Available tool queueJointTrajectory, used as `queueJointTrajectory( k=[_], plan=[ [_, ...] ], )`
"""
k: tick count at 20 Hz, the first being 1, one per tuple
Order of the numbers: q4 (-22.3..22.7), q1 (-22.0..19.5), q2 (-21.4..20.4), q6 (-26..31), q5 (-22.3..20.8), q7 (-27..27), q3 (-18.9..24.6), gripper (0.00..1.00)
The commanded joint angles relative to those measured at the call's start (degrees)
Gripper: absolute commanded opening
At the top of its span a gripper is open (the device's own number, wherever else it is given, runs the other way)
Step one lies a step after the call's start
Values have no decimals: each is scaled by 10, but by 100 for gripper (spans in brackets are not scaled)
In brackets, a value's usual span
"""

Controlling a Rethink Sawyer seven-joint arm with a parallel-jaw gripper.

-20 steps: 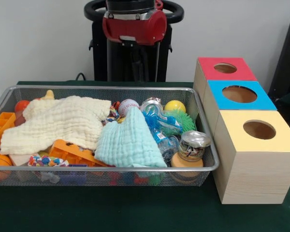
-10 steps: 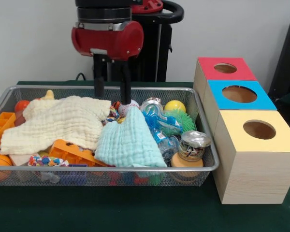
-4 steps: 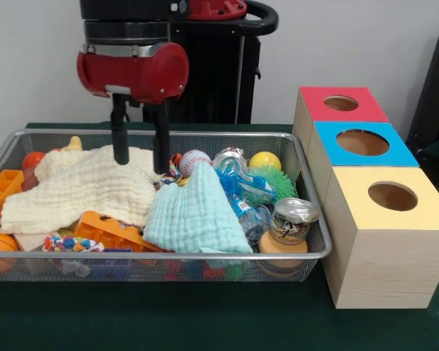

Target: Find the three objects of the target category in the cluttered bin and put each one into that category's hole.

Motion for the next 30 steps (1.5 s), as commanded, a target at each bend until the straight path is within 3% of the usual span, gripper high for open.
queueJointTrajectory(
  k=[1,4,11,19,30],
  plan=[
    [7,-34,35,-22,-50,-170,79,100],
    [35,-41,25,-42,-60,-151,87,100],
    [76,-67,16,-49,-68,-165,122,100],
    [172,-84,-36,-112,-94,-101,132,100],
    [167,-137,-17,-86,-92,-122,175,100]
  ],
)
